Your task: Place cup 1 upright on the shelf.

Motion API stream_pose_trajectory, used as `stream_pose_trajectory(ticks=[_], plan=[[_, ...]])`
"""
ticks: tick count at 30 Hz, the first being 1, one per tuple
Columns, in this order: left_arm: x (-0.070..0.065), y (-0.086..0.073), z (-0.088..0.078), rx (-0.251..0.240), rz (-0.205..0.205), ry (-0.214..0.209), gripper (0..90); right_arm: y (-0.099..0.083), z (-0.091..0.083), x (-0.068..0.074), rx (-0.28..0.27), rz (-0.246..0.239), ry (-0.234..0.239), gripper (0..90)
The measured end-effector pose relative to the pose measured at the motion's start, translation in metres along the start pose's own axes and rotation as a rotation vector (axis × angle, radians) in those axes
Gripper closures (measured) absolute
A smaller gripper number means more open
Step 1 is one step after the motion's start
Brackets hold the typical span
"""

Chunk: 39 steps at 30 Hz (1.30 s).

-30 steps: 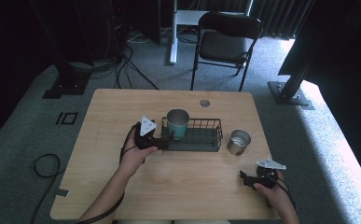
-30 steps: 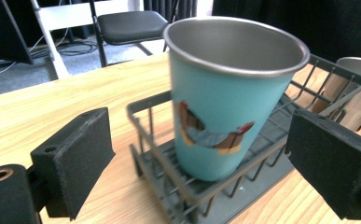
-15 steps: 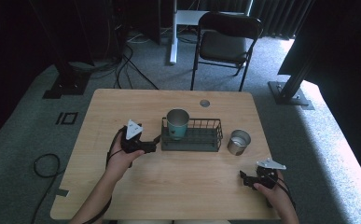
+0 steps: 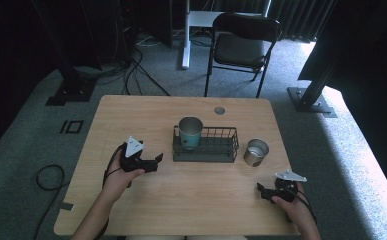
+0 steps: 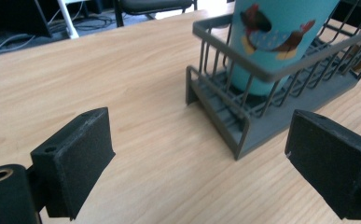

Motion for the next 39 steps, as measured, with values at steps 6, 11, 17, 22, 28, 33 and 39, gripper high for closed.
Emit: stream_pose_trajectory(ticks=[6, 11, 17, 22, 28, 33, 39], plan=[[0.006, -0.013, -0.006, 0.017, -0.004, 0.001, 8.2, 0.000, 0.000, 0.000, 0.000, 0.000, 0.000, 11.7], [0.013, -0.025, -0.013, 0.037, 0.000, 0.005, 8.2, 0.000, 0.000, 0.000, 0.000, 0.000, 0.000, 11.8], [0.020, -0.042, -0.024, 0.065, 0.002, 0.000, 8.2, 0.000, 0.000, 0.000, 0.000, 0.000, 0.000, 11.7], [0.024, -0.055, -0.034, 0.094, 0.008, -0.012, 8.2, 0.000, 0.000, 0.000, 0.000, 0.000, 0.000, 11.7], [0.031, -0.069, -0.043, 0.120, 0.005, -0.003, 8.2, 0.000, 0.000, 0.000, 0.000, -0.001, 0.000, 11.7], [0.034, -0.082, -0.050, 0.157, 0.006, -0.010, 8.2, 0.000, 0.000, 0.000, 0.000, -0.003, 0.000, 11.7], [0.042, -0.101, -0.061, 0.195, -0.010, 0.001, 8.2, 0.000, 0.000, 0.000, -0.001, -0.004, 0.000, 11.7]])
Point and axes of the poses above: each handheld gripper's, and its own axes: z roughly forward along the jaws, y roughly out of its top, x roughly to its left, the point moved 9 cm from there along z, roughly forward along the jaws, and after that the axes turned 1 degree about -x, right-handed, at the moved point
